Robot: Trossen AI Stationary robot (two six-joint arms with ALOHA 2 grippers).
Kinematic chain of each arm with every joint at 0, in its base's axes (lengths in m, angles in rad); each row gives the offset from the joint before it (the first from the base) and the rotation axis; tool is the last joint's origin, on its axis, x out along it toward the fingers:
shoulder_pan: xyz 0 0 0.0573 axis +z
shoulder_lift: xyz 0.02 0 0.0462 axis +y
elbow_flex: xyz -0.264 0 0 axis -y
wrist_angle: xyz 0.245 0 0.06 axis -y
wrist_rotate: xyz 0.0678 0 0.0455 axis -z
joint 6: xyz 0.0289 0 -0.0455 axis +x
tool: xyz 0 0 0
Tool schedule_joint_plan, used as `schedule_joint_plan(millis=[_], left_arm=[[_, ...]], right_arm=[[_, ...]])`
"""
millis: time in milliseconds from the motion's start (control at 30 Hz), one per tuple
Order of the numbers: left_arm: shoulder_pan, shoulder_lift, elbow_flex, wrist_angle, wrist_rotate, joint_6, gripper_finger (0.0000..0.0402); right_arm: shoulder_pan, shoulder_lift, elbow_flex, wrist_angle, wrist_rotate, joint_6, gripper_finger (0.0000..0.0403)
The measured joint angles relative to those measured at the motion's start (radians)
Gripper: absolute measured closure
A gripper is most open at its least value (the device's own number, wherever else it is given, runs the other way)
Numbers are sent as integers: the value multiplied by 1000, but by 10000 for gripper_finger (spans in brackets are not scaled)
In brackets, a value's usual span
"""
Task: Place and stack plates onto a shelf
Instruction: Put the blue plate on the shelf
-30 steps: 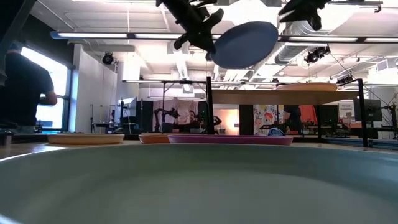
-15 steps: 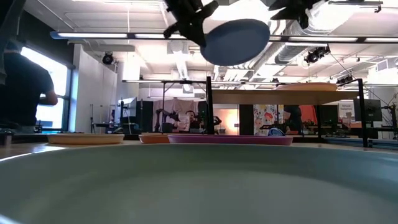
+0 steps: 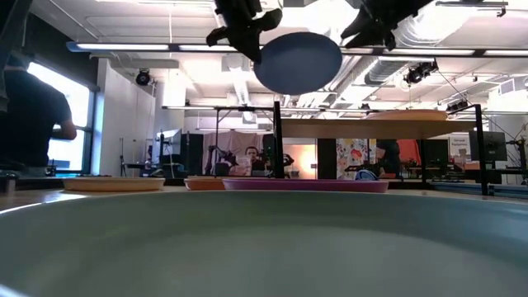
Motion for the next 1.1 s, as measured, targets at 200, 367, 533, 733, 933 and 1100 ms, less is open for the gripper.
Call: schedule_joint_plan(millis=[200, 367, 533, 733, 933, 1100], left_arm=[[0, 0, 0, 21, 1, 4, 401], [0, 0, 0, 21, 1, 11, 401], [0, 0, 0, 21, 25, 14, 401], [0, 0, 0, 35, 48, 14, 392], [1, 0, 0, 32, 118, 22, 387], [6, 0, 0, 27, 164, 29, 385]], right_arm=[[41, 47, 0, 16, 84, -1, 248], [55, 70, 0, 29, 119, -10, 253], [58, 70, 0, 53, 132, 4, 307], [56, 70, 0, 55, 163, 30, 393], [57, 70, 0, 36, 187, 49, 397], [57, 69, 0, 16, 201, 53, 399]])
